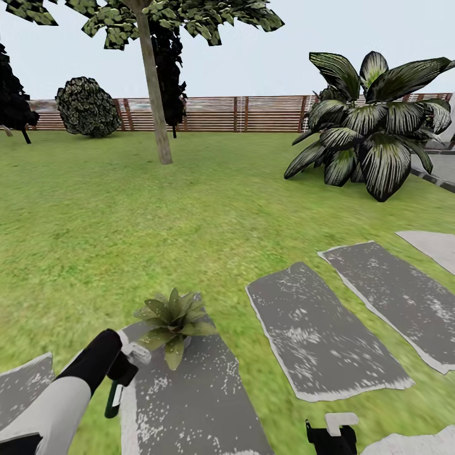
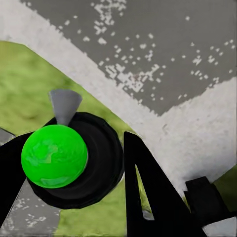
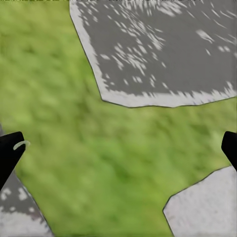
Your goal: Pick up the pesticide atomizer in the garden and spray insectifuge to fully cover both potted plants in the garden.
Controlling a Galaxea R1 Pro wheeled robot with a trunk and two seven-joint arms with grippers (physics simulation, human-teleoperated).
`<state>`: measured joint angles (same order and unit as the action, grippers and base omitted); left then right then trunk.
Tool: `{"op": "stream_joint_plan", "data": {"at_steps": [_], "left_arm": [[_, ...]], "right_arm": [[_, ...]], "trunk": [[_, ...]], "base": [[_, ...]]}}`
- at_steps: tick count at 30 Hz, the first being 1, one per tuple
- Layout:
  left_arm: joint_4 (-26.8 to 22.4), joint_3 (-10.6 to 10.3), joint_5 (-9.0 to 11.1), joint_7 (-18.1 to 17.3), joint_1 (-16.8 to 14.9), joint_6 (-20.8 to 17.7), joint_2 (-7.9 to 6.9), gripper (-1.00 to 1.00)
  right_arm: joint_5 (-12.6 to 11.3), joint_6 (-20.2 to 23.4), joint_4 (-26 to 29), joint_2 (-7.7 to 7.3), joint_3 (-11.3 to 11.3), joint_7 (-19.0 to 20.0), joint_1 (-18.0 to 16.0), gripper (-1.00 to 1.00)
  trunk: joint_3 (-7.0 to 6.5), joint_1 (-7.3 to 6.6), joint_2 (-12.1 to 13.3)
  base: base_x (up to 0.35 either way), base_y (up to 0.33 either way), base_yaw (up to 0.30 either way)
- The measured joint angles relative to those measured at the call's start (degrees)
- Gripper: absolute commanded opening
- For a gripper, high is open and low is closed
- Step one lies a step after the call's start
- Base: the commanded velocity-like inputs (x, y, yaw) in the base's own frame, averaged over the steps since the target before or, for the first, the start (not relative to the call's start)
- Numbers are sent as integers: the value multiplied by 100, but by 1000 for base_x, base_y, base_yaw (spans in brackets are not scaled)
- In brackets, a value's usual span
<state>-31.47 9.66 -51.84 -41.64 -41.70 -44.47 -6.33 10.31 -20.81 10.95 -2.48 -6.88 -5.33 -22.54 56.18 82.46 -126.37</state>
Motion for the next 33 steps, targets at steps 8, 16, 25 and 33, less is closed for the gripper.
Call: {"op": "stream_joint_plan", "data": {"at_steps": [8,16,25,33], "left_arm": [[8,-15,-361,-1,50,-15,35,-100],[9,17,-368,1,49,-18,39,-100],[11,34,-369,11,49,-9,48,-100],[8,36,-368,13,51,-11,42,-100]], "right_arm": [[-2,0,1,1,-1,0,0,100],[-2,-1,1,0,0,-1,1,100],[-2,-5,2,0,0,-2,1,100],[-1,-1,0,0,0,-4,-2,100]], "trunk": [[0,0,0],[0,-2,0],[0,0,0],[0,2,0]], "base": [[0,0,208],[124,-76,207],[131,-208,10],[-160,-244,140]]}}
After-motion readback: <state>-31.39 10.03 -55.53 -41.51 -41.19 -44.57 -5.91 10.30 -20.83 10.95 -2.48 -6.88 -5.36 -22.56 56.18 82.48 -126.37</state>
